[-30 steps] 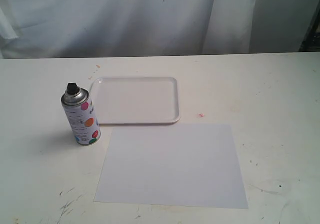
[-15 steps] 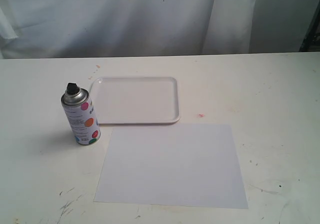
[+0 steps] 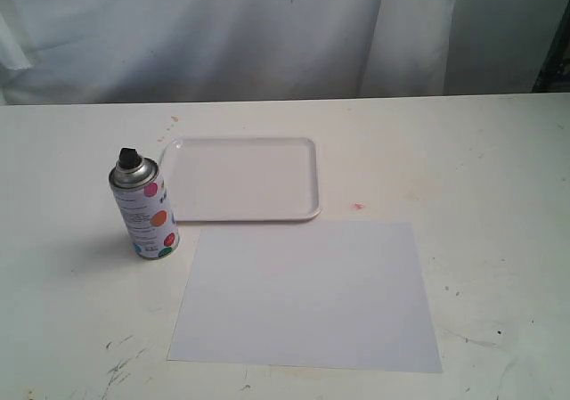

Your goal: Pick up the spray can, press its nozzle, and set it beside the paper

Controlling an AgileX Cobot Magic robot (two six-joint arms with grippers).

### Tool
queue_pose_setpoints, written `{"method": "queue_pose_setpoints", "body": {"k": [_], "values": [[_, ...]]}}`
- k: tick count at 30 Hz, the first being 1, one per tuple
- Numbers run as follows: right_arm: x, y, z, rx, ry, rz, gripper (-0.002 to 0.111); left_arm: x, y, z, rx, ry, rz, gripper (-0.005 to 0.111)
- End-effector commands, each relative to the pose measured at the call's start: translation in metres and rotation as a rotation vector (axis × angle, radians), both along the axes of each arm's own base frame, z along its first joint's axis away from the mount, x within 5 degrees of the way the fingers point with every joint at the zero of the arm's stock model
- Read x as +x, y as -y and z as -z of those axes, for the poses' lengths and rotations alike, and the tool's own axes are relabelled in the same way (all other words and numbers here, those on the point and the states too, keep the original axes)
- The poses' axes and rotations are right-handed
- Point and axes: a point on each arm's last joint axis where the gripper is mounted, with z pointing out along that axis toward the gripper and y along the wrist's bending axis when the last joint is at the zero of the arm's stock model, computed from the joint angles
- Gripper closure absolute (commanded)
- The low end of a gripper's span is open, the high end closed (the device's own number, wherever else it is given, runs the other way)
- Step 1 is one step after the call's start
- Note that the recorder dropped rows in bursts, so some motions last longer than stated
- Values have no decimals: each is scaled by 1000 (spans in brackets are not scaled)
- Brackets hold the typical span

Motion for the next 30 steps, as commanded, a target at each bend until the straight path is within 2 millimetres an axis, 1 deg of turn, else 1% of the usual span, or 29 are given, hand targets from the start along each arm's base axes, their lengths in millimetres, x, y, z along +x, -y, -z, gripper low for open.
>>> {"method": "queue_pose_setpoints", "body": {"k": [1,4,7,11,15,19,24,28,30], "values": [[0,0,1,10,3,7,108,19,-1,1,60,-2,21,106],[0,0,1,10,3,7,108,28,2,2,16,21,25,106],[0,0,1,10,3,7,108,34,12,2,0,49,78,106],[0,0,1,10,3,7,108,41,27,2,112,89,188,106],[0,0,1,10,3,7,108,45,39,6,105,165,244,106],[0,0,1,10,3,7,108,46,43,28,92,210,256,106],[0,0,1,10,3,7,108,39,41,52,70,231,249,106],[0,0,1,10,3,7,108,32,40,73,75,132,254,106],[0,0,1,10,3,7,108,28,39,86,83,30,258,106]]}}
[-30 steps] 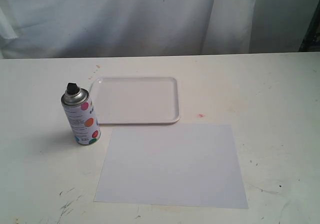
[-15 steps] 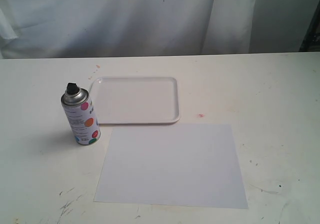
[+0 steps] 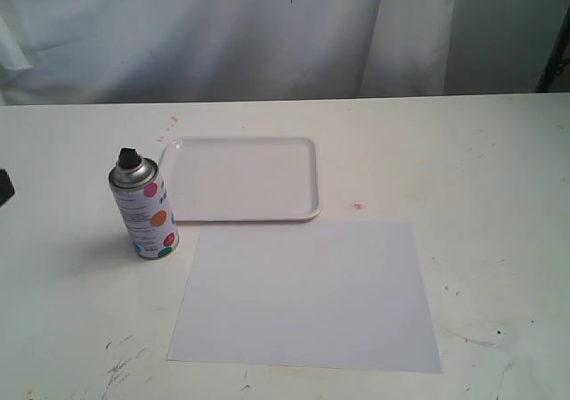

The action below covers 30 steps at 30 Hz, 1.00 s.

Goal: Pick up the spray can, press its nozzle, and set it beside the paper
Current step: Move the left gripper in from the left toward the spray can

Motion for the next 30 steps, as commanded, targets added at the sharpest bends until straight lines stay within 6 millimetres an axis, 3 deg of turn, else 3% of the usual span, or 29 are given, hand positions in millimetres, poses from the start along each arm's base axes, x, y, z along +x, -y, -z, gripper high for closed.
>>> {"method": "queue_pose_setpoints", "body": {"k": [1,6,19,30], "values": [[0,0,1,7,3,6,108,-8,-1,24,23,-164,0,106],[0,0,1,7,3,6,108,-13,-2,35,45,-254,0,106],[0,0,1,7,3,6,108,-9,-1,26,24,-153,2,106],[0,0,1,7,3,6,108,-11,-2,57,79,-455,-5,106]]}}
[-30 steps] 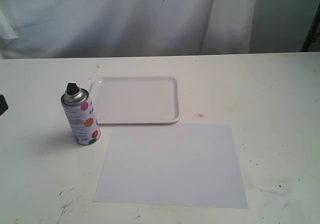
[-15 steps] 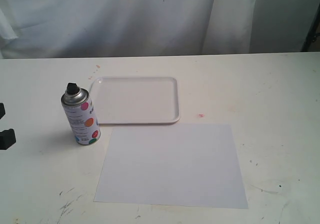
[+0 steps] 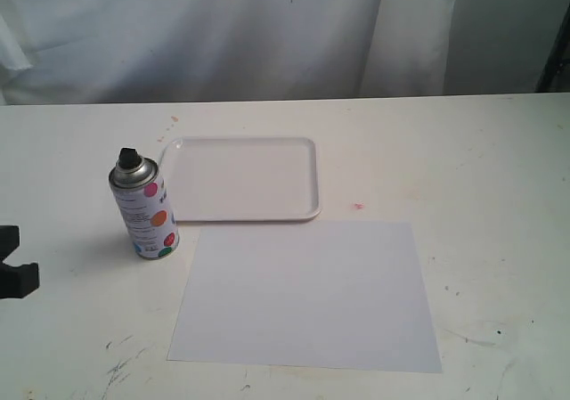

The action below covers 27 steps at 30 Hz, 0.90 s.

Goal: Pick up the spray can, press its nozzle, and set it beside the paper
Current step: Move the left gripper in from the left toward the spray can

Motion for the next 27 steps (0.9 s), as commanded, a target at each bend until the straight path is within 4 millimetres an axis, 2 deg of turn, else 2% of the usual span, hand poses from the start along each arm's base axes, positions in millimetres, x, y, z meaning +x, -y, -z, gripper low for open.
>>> {"method": "queue_pose_setpoints", "body": {"k": [1,9,12,17,22,24,27], "values": [[0,0,1,7,3,6,108,1,1,6,0,-54,-4,105],[0,0,1,7,3,6,108,3,1,4,-19,-16,-11,47],[0,0,1,7,3,6,108,4,2,2,-73,-10,-46,33],[0,0,1,7,3,6,108,7,2,6,-72,-27,-50,33],[0,0,1,7,3,6,108,18,4,26,-60,-106,-62,33],[0,0,1,7,3,6,108,23,5,38,-109,-163,-115,33],[0,0,1,7,3,6,108,27,5,45,-105,-181,-120,33]]}}
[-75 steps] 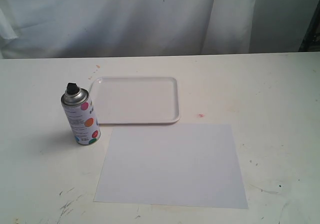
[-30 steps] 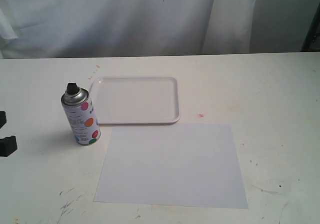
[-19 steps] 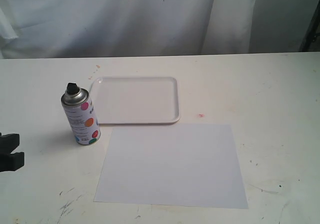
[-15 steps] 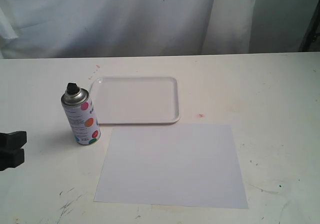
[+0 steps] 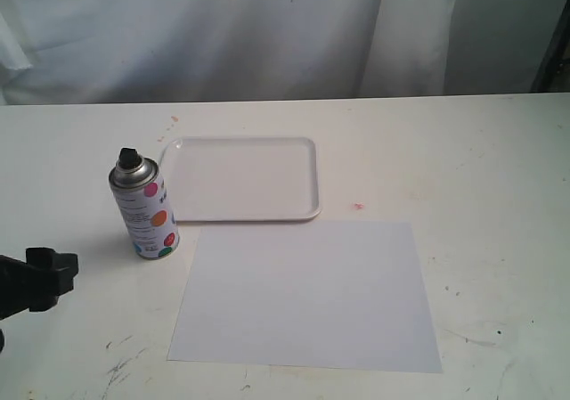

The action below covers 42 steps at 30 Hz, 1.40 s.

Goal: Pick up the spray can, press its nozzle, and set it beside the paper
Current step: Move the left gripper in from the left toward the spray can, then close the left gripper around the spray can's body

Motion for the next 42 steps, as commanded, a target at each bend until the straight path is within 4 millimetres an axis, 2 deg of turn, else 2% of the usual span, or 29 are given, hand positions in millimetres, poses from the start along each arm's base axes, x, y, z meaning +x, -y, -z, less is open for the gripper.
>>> {"method": "queue_pose_setpoints", "body": {"k": [1,5,8,15,18,21,26,30,36,42], "values": [[0,0,1,7,3,6,108,6,1,4,-22,17,-21,33],[0,0,1,7,3,6,108,9,2,3,-27,53,-23,29],[0,0,1,7,3,6,108,10,2,1,-66,68,-56,13],[0,0,1,7,3,6,108,13,2,-2,-71,117,-53,12],[0,0,1,7,3,6,108,18,5,-10,-41,229,21,12],[0,0,1,7,3,6,108,21,13,-14,21,327,169,12],[0,0,1,7,3,6,108,25,18,4,68,267,257,12],[0,0,1,7,3,6,108,30,24,16,65,282,330,12],[0,0,1,7,3,6,108,35,28,38,67,246,371,12],[0,0,1,7,3,6,108,41,32,47,56,306,398,12]]}}
